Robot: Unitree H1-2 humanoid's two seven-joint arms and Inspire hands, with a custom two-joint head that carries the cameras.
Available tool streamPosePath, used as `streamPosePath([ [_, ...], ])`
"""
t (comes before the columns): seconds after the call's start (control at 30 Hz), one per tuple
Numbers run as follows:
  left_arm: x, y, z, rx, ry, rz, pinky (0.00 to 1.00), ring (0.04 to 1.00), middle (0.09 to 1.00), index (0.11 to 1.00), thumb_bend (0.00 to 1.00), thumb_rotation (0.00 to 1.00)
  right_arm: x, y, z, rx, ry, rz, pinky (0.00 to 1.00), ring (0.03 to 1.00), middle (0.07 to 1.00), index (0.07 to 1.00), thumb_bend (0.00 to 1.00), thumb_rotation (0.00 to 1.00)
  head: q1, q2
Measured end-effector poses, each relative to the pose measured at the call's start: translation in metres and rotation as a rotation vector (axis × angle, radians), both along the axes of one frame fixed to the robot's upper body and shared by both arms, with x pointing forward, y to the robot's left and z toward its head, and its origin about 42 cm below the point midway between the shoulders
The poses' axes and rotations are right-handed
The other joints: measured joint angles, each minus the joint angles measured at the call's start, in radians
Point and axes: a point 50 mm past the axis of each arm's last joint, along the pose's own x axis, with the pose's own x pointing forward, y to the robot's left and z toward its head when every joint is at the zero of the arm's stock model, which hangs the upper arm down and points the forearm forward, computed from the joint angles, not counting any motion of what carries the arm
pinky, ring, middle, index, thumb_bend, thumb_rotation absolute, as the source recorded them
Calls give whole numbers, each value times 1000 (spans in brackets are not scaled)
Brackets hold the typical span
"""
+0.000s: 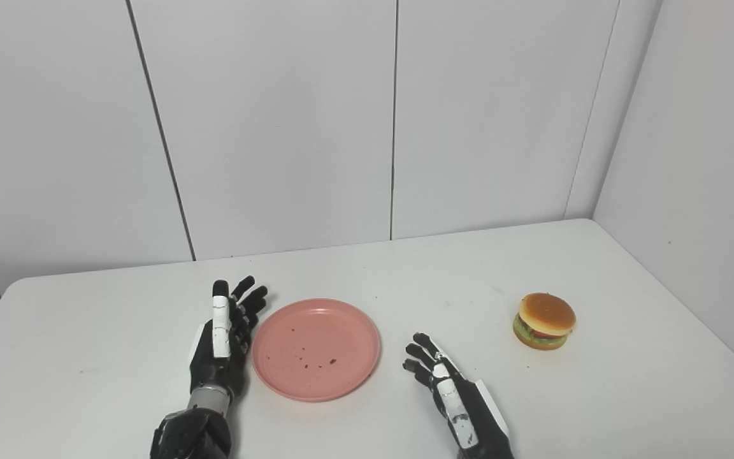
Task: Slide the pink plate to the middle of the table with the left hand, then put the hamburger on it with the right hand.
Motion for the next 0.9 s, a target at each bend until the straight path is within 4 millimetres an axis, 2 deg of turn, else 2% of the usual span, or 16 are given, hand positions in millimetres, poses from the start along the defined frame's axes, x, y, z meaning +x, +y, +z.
streamPosePath([
  [0.13, 1, 0, -2, 0, 8, 1, 1000, 904, 842, 847, 983, 977, -2, -7, 4, -99, -66, -43, 883, 859, 878, 885, 778, 1000, -11, -3],
  [0.23, 5, 0, -1, -2, 12, 3, 1000, 907, 835, 843, 986, 963, -3, -16, 14, -191, -140, -65, 822, 848, 868, 876, 754, 1000, -12, -5],
  [0.4, 6, -1, -2, -4, 13, 3, 1000, 909, 839, 848, 993, 966, 4, -36, 56, -338, -311, -136, 762, 817, 851, 863, 765, 1000, -6, -5],
  [0.47, 6, -2, -2, -5, 12, 2, 1000, 911, 844, 848, 997, 963, 8, -41, 72, -340, -357, -158, 774, 814, 843, 857, 817, 1000, -2, -3],
  [0.63, 6, -2, -2, -7, 12, 2, 1000, 909, 849, 852, 997, 962, 18, -54, 98, -369, -385, -192, 763, 819, 843, 809, 861, 1000, 0, -5],
  [0.73, 6, -2, -2, -9, 13, 4, 1000, 908, 837, 847, 998, 961, 25, -68, 111, -485, -406, -202, 747, 818, 833, 796, 789, 1000, 0, -5],
  [0.9, 9, -4, -3, -11, 15, 5, 1000, 906, 829, 844, 1000, 951, 37, -88, 135, -708, -482, -246, 718, 814, 822, 781, 789, 1000, 2, -8],
])
